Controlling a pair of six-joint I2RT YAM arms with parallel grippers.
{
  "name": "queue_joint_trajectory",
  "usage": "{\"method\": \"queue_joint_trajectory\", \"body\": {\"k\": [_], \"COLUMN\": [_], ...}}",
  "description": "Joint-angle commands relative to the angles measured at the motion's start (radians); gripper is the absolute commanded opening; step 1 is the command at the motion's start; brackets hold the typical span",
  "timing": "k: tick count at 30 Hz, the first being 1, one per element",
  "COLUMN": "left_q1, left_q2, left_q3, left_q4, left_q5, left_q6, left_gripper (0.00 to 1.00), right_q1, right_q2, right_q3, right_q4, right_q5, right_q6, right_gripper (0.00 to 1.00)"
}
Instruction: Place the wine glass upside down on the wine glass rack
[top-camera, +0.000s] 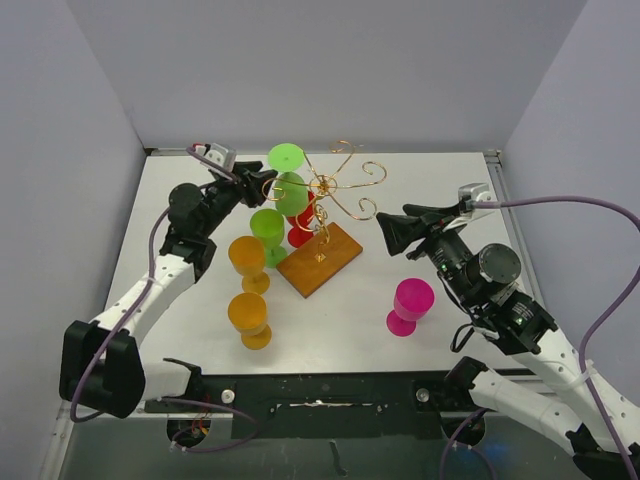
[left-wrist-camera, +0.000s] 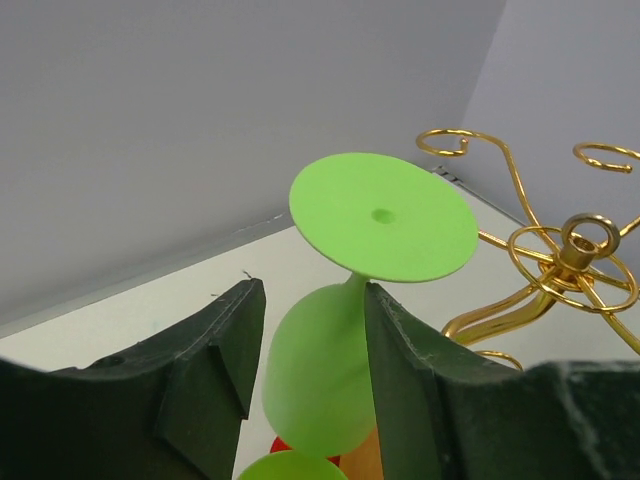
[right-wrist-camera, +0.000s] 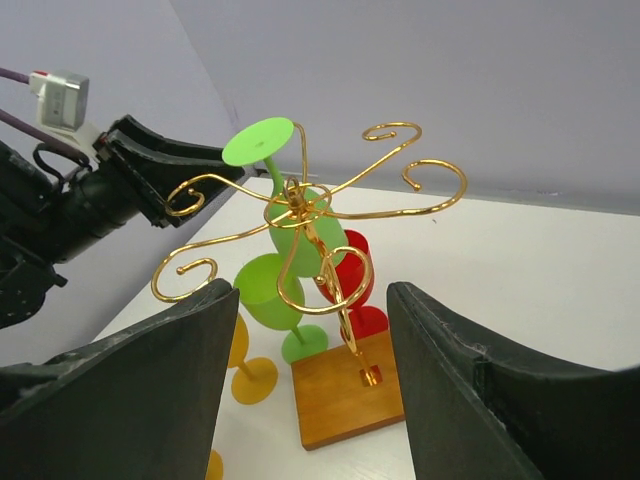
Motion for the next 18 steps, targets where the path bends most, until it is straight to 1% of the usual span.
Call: {"method": "queue_joint_trajectory", "body": {"k": [1, 7, 11, 15, 18], "left_q1": [0.001, 0.003, 0.005, 0.009, 0.012], "left_q2": [-0.088, -0.198, -0.278, -0.340, -0.383], "left_q3": [0.025, 0.008, 0.028, 0.077, 0.091], "left_q4": [-0.132, -0.310, -0.451, -0.669, -0.785], "left_q5": [-0.170, -0.331, -0.403, -0.437, -0.433], "left_q6": [0.001, -0.023, -0.043, -0.085, -0.103], "left_gripper": [0.44, 0.45, 0.46, 0.51, 0.58], "right_q1": [0.008, 0.010, 0.010, 0.015, 0.015], "right_q2": [-0.025, -0.026, 0.009, 0.052, 0.077], "right_q3": [-0.018, -0.063, -0.086, -0.117, -0.102], "right_q4": [-0.057, -0.087, -0.077, -0.061, -0.147], "right_q5": [0.030, 0.027, -0.003, -0.003, 0.086], "right_q6": [0.026, 0.070, 0.106, 0.154, 0.200], "right_gripper": [0.62, 0.61, 0.60, 0.59, 0.59]}}
